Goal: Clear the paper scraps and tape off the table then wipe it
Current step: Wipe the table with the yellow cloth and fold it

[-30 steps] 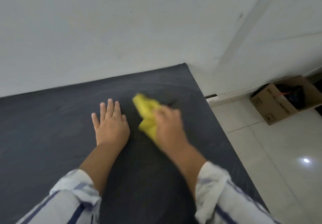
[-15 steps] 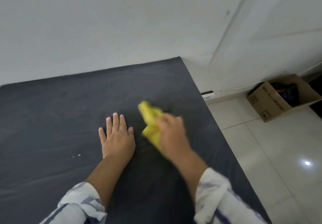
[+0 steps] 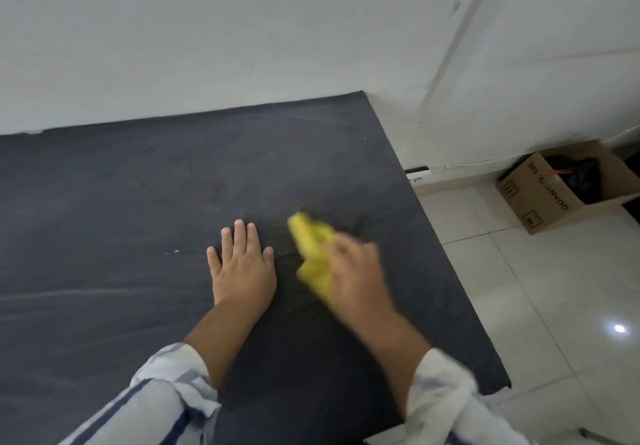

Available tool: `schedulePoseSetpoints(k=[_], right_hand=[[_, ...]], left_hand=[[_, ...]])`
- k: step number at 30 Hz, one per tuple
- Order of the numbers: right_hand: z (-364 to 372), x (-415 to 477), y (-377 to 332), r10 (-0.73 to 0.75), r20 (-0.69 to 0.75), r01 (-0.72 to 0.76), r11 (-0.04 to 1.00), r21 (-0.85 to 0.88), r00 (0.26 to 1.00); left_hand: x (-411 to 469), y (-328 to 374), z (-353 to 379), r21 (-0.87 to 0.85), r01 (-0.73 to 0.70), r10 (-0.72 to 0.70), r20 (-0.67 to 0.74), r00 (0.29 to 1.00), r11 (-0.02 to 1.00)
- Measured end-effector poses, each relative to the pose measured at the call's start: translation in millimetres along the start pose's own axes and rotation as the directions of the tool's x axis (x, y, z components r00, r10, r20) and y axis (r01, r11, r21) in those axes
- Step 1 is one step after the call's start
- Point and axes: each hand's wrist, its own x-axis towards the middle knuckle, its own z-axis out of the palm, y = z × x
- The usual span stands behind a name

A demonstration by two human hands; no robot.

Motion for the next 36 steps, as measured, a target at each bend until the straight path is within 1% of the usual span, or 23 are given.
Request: schedulePoseSetpoints(k=[2, 4, 5, 7, 9, 10, 11, 13, 15, 16, 18, 20, 22, 23, 25, 26, 28, 29, 30, 32, 33, 34, 36], right_hand=[[8.8, -29.6, -29.5, -0.108, 0.119, 0.102, 0.994, 0.049, 0.987], [-1.1, -41.8, -4.8, -0.094, 0.128, 0.090, 0.995, 0.039, 0.987], [-8.5, -42.3, 21.7, -0.045, 0.125, 0.048, 0.999, -0.018, 0.991], [-29.8, -40.9, 78.0, 0.141, 0.041, -0.134, 0.981, -0.139, 0.989], [-52.1, -39.1, 114.9, 0.372, -0.069, -0.378, 0.912, -0.160, 0.926], [-58.0, -36.8, 116.8, 0.430, -0.122, -0.444, 0.883, -0.149, 0.895], [-59.6, -35.2, 107.3, 0.421, -0.163, -0.442, 0.888, -0.128, 0.892], [-52.6, -39.6, 62.8, 0.252, -0.152, -0.266, 0.961, -0.079, 0.956], [-37.2, -62.2, 4.0, 0.017, -0.016, -0.017, 1.000, -0.005, 1.000], [-31.8, -78.1, -21.4, -0.080, 0.063, 0.079, 0.997, 0.022, 0.995], [-28.7, -105.9, -35.1, -0.153, 0.165, 0.151, 0.988, 0.028, 0.974], [-46.3, -112.0, -2.2, -0.081, 0.148, 0.087, 0.996, -0.034, 0.986], [-68.2, -110.7, 52.7, 0.096, 0.058, -0.085, 0.982, -0.167, 0.994], [-81.4, -108.7, 78.3, 0.216, 0.000, -0.211, 0.956, -0.203, 0.976], [-99.5, -104.9, 99.2, 0.420, -0.092, -0.430, 0.877, -0.216, 0.903], [-99.9, -103.6, 92.1, 0.448, -0.120, -0.463, 0.868, -0.177, 0.886], [-84.6, -104.9, 44.3, 0.407, -0.127, -0.417, 0.906, -0.064, 0.904], [-76.3, -110.1, 4.5, 0.352, -0.071, -0.351, 0.936, 0.023, 0.933], [-63.9, -122.4, -31.3, 0.234, 0.000, -0.234, 0.971, 0.053, 0.972], [-41.5, -155.6, -81.3, -0.006, 0.166, 0.005, 1.000, 0.006, 0.986], [-37.0, -168.7, -78.9, -0.054, 0.210, 0.062, 0.998, -0.028, 0.976], [-36.8, -177.2, -63.0, -0.052, 0.181, 0.064, 0.996, -0.058, 0.982], [-51.3, -184.1, -13.5, 0.122, 0.054, -0.113, 0.984, -0.141, 0.991]], left_hand=[[-22.7, -2.4, 4.2, 0.004, 0.007, -0.007, 0.007, 1.000, 1.000], [-43.5, -8.0, 6.9, 0.008, 0.011, -0.011, -0.002, 1.000, 1.000], [-50.3, -11.3, 7.9, 0.010, 0.011, -0.011, -0.003, 1.000, 1.000], [-56.9, -16.7, 9.2, 0.030, 0.005, -0.004, -0.007, 1.000, 1.000], [-57.6, -18.9, 10.3, 0.039, -0.002, 0.003, -0.029, 1.000, 0.999], [-57.6, -18.6, 10.8, 0.037, -0.002, 0.003, -0.036, 0.999, 0.999], [-58.8, -18.1, 11.1, 0.032, 0.000, 0.001, -0.037, 0.999, 0.999], [-66.8, -17.3, 12.5, 0.019, 0.009, -0.008, -0.026, 1.000, 1.000], [-83.1, -18.6, 17.4, 0.020, 0.012, -0.012, -0.009, 1.000, 1.000], [-93.6, -20.3, 20.6, 0.039, 0.004, -0.004, -0.006, 1.000, 0.999], [-114.0, -26.0, 25.5, 0.076, -0.014, 0.015, -0.010, 1.000, 0.997], [-124.4, -30.9, 26.1, 0.071, -0.028, 0.029, -0.013, 0.999, 0.997], [-126.3, -32.8, 25.4, 0.066, -0.048, 0.048, -0.004, 0.999, 0.997], [-126.4, -32.8, 25.0, 0.072, -0.055, 0.056, -0.005, 0.998, 0.996], [-126.3, -32.3, 25.2, 0.071, -0.062, 0.063, -0.015, 0.998, 0.996], [-126.0, -32.9, 25.4, 0.066, -0.066, 0.067, -0.017, 0.998, 0.996], [-124.7, -35.1, 26.2, 0.057, -0.079, 0.080, -0.019, 0.997, 0.995], [-124.3, -37.5, 27.1, 0.054, -0.087, 0.088, -0.016, 0.996, 0.995], [-125.1, -40.6, 27.9, 0.059, -0.097, 0.098, -0.009, 0.995, 0.994], [-131.8, -49.7, 29.2, 0.078, -0.113, 0.113, 0.003, 0.994, 0.991], [-139.0, -56.4, 28.9, 0.072, -0.108, 0.108, 0.001, 0.994, 0.992], [-148.0, -63.9, 28.3, 0.060, -0.098, 0.098, -0.004, 0.995, 0.993], [-170.6, -79.4, 27.6, 0.060, -0.092, 0.092, -0.006, 0.996, 0.994]])
